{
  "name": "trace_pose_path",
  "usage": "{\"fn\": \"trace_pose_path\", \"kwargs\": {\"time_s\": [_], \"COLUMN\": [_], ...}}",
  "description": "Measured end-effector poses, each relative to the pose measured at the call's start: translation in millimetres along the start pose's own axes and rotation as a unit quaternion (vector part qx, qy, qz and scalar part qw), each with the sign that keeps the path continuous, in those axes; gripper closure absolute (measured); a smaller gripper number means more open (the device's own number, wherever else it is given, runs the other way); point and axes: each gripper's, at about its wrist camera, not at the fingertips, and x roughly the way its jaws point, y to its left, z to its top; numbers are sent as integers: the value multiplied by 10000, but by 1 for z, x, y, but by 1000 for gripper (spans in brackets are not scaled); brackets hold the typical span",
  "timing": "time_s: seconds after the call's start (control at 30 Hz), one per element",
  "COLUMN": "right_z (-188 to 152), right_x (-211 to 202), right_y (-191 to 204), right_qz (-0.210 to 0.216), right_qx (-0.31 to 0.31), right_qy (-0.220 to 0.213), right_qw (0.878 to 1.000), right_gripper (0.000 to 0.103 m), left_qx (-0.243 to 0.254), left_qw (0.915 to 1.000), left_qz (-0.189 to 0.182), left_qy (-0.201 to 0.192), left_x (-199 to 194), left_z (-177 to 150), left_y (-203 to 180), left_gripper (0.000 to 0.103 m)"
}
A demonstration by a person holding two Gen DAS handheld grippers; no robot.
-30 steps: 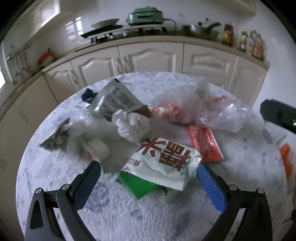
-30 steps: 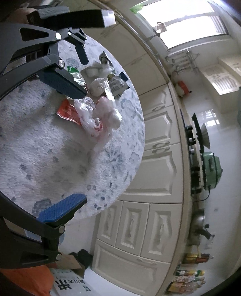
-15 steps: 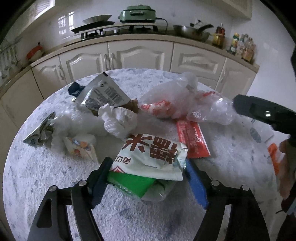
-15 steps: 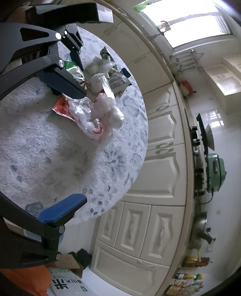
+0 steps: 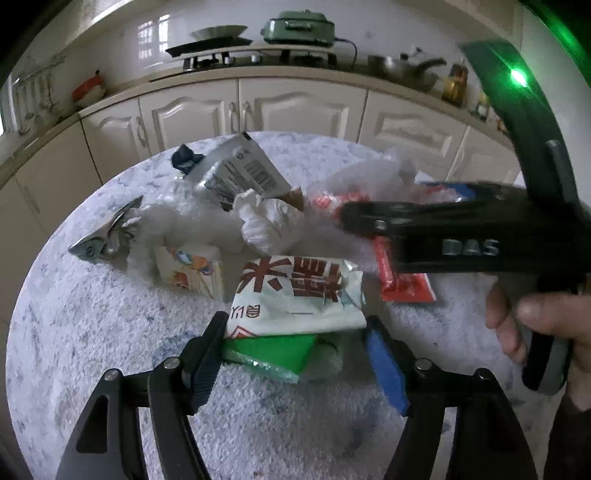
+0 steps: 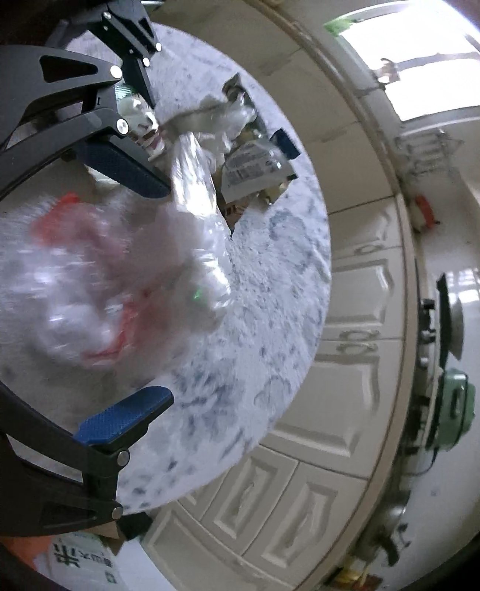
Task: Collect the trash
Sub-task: 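Grasp the white-and-green wrapper with the left gripper while the right gripper grasps a plastic bag, then lift the white-and-green wrapper and clear plastic bag off the table with both grippers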
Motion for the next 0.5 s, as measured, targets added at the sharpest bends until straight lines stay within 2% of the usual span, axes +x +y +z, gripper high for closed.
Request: {"fn": "trace_pose_path", "kwargs": {"time_s": [0.03, 0.07, 0.1, 0.13, 0.2, 0.37, 0.43, 0.5], "right_z": [1, 0, -2, -4, -10, -28, -35, -43], "right_x": [4, 6, 6, 5, -3, -35, -47, -57], "right_y": [0, -1, -3, -5, -11, -26, -32, -36], "right_qz": [101, 168, 176, 192, 304, 361, 322, 325], "right_qx": [-41, -16, 36, 54, 183, 428, 500, 584], "right_qy": [29, 85, 91, 86, -11, -246, -293, -330], "right_qw": [9999, 9998, 9998, 9998, 9994, 9981, 9978, 9972], "right_gripper": [20, 36, 47, 52, 56, 56, 56, 56], "left_qx": [48, 67, 59, 48, -1, 31, 58, 167], "left_qw": [10000, 10000, 10000, 10000, 9999, 9999, 10000, 9999], "left_qz": [-30, -43, -53, -58, -116, -111, -31, 4], "left_qy": [15, 17, 14, 9, -17, -21, 1, 43], "left_x": [2, 4, 6, 7, 7, 7, 8, 11], "left_z": [2, 6, 7, 9, 10, 8, 9, 10], "left_y": [-3, -6, -7, -7, -6, -4, -7, -14], "left_gripper": [35, 36, 37, 37, 40, 39, 37, 29]}}
